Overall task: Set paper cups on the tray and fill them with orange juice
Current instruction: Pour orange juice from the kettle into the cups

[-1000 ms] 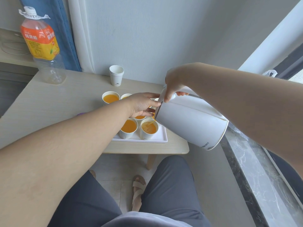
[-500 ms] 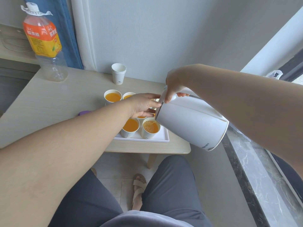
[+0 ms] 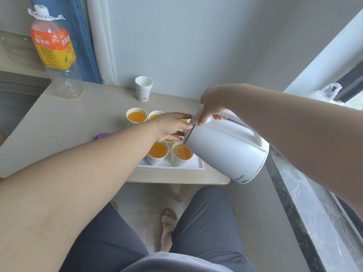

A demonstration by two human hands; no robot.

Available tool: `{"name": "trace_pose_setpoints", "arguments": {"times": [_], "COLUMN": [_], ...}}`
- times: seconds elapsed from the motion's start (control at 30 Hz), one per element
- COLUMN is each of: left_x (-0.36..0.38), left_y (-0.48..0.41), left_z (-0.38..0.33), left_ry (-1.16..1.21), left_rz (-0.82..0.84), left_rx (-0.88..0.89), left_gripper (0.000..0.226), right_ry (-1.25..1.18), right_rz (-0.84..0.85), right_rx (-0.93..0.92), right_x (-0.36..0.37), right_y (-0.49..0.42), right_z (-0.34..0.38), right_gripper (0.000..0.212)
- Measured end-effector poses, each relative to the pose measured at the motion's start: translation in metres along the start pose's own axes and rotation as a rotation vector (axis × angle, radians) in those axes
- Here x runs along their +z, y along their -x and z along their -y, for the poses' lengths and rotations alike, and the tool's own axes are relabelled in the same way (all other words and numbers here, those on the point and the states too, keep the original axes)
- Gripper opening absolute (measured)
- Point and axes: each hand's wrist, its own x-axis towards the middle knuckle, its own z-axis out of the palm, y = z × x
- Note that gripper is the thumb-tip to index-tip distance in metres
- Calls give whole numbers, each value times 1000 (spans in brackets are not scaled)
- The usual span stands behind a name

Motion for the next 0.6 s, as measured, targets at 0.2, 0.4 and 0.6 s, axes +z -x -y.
{"name": "trace_pose_setpoints", "arguments": {"times": [0.2, 0.4, 0.6], "left_x": [5, 12, 25], "left_y": [1, -1, -6], "left_z": [-5, -14, -40], "left_ry": [-37, -88, -170], "left_rz": [-54, -56, -101], "left_rx": [1, 15, 103], "left_gripper": [42, 47, 41], "right_ry": [-131, -323, -544], "right_rz": [-109, -165, -241], "right_rx": [-45, -57, -27], "right_x": [21, 38, 38], "right_y": [8, 16, 21], "right_z": [-22, -48, -88], "right_gripper": [42, 39, 45]}}
